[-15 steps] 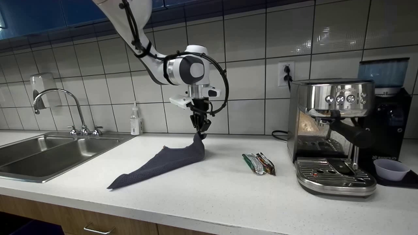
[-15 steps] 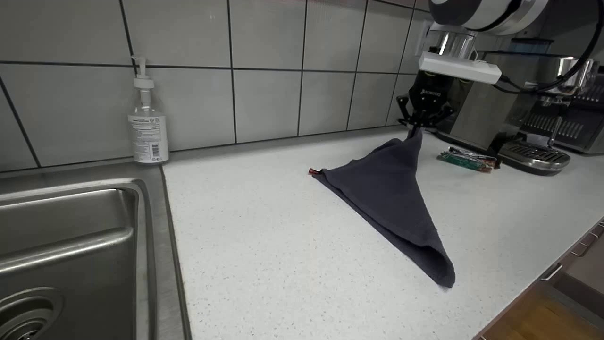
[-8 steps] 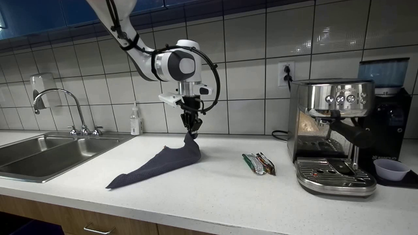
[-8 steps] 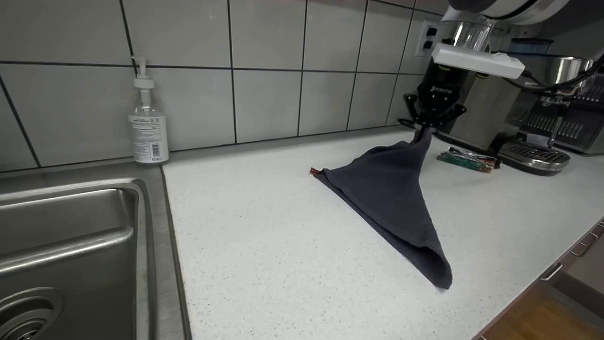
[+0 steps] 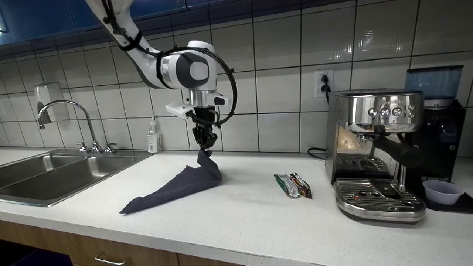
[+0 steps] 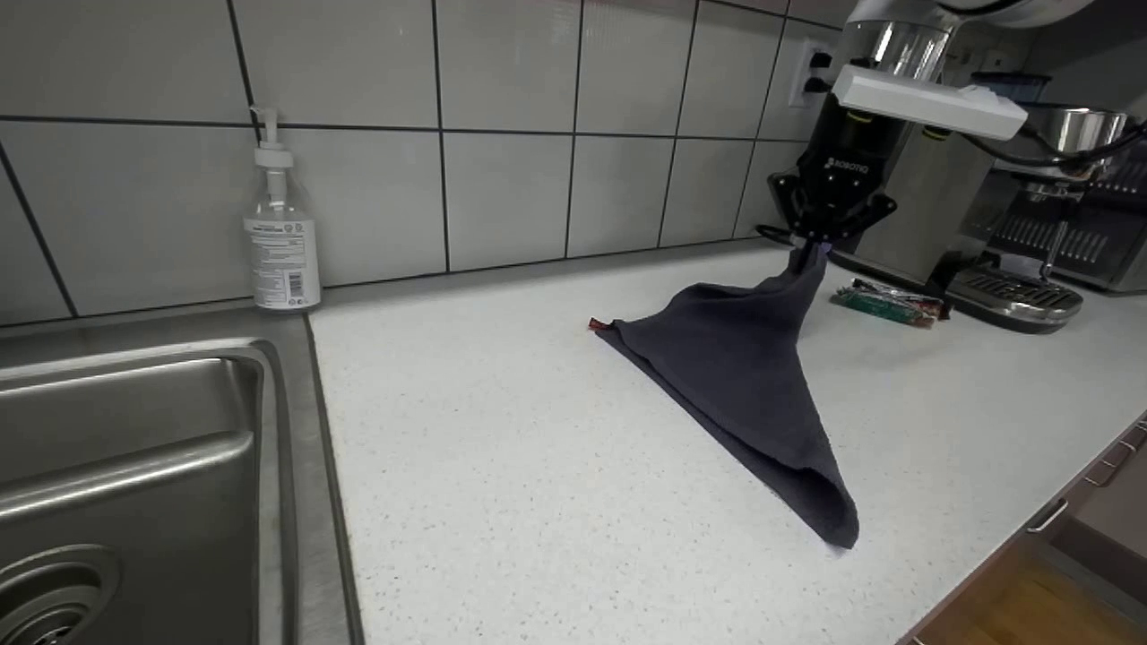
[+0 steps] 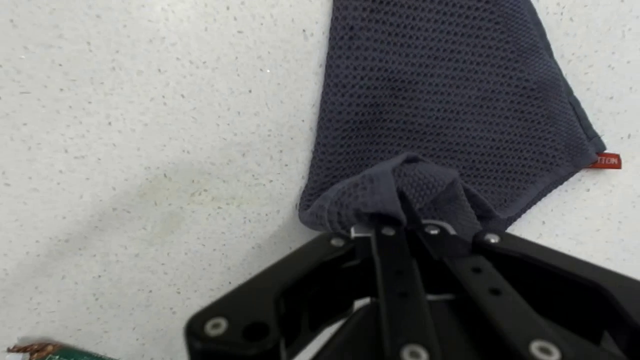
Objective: Fold the grey towel twice in a triangular shape
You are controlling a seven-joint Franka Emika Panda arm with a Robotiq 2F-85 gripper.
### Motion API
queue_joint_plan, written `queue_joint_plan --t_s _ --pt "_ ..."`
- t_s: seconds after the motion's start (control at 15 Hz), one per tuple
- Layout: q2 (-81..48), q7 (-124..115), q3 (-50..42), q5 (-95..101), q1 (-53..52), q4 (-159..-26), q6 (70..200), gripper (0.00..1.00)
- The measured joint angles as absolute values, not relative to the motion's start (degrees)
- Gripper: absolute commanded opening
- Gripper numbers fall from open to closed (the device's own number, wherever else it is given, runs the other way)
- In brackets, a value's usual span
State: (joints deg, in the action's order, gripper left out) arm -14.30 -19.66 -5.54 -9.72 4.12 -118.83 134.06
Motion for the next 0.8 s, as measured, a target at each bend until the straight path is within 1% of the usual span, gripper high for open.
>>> queue_joint_plan --t_s 0.8 --pt "-9.27 -18.64 -3.13 -12.47 2.37 -124.22 134.07 0.0"
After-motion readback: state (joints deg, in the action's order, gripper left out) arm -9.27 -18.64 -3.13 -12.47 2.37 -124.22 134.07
